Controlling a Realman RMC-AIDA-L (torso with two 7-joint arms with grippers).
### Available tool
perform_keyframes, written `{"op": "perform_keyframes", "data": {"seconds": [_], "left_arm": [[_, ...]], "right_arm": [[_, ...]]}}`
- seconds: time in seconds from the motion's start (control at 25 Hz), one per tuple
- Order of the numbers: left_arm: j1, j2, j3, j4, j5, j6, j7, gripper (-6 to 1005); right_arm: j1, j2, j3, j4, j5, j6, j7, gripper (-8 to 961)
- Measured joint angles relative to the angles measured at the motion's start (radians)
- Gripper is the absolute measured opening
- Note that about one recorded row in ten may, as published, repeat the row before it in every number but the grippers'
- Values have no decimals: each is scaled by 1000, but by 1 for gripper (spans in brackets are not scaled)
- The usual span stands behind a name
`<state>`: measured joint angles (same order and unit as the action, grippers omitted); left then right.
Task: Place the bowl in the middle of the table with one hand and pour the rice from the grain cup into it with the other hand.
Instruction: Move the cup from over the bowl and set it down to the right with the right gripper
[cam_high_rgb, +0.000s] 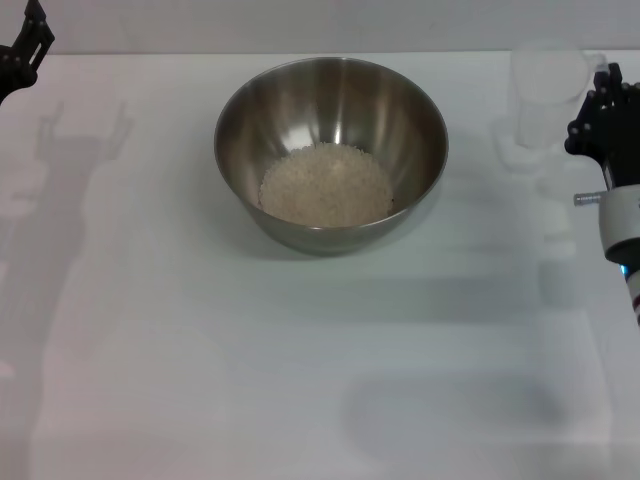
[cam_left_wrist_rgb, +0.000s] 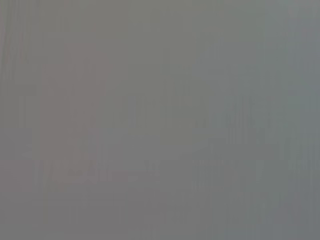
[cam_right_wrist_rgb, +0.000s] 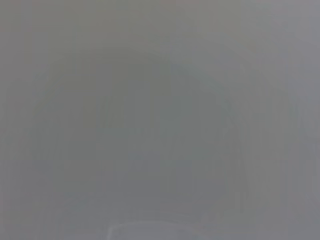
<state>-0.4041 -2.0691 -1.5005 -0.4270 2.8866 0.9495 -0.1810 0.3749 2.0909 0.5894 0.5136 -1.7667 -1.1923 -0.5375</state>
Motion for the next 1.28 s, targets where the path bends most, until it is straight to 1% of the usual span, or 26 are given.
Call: {"op": "perform_keyframes", "data": {"seconds": [0.04, 0.52, 0.64, 0.84, 1.28], "left_arm": [[4, 1, 1, -3, 0, 0, 0, 856], [16, 1, 16, 0, 1, 4, 0, 856], [20, 1, 23, 0, 0, 14, 0, 856], [22, 1, 29, 0, 0, 20, 0, 856], [20, -1, 53, -5, 0, 22, 0, 856]], "right_arm": [[-11, 0, -6, 2, 0, 1, 24, 9], [-53, 1, -39, -6, 1, 25, 110, 9], [-69, 0, -39, -19, 1, 46, 176, 9], [-80, 1, -39, -39, 1, 78, 238, 8], [-74, -2, -39, -58, 1, 115, 245, 8]]}}
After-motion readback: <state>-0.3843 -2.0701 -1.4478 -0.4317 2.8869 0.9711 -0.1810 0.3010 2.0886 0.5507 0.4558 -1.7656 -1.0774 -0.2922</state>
